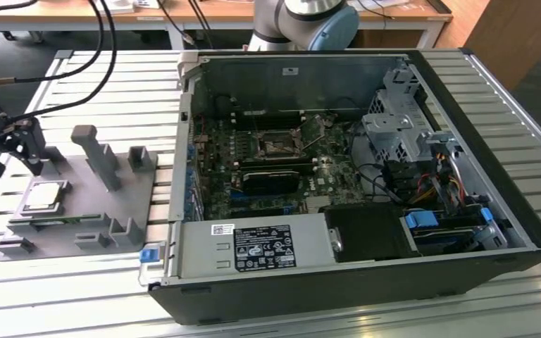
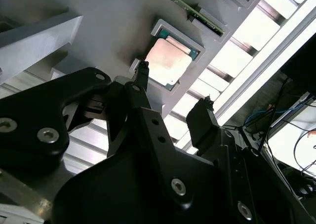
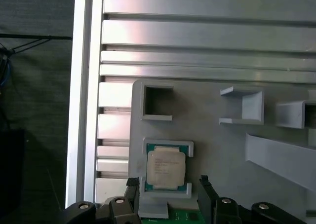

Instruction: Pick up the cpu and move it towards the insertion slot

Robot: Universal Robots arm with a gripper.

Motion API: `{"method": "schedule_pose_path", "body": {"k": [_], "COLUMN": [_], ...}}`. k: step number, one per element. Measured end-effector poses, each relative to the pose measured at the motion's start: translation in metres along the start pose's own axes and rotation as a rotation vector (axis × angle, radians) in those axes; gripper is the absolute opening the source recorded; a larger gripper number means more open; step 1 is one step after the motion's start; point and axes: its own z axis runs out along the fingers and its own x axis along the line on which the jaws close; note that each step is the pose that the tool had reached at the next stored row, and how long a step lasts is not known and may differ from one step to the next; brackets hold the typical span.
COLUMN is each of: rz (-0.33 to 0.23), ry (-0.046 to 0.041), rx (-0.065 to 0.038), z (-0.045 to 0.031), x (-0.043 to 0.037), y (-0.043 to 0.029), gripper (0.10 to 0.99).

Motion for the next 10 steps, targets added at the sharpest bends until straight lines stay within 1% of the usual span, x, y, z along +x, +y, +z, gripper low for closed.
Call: {"method": "schedule_pose_path", "body": {"k": [2,3,8,10], "rz": [0.000,0.000,0.000,0.000], "ry": [0.0000,0.0001,0.0000,0.0000], "rx": [0.000,0.000,0.000,0.000], "z": [0.0033,0.0047,0.0101,0.0135], "x": [0.0000,0.0000,0.0001,0.0000], "y": [-0.0006,-0.0008,-0.0016,-0.0018], "gripper": [0.600,0.659,0.659,0.659]}}
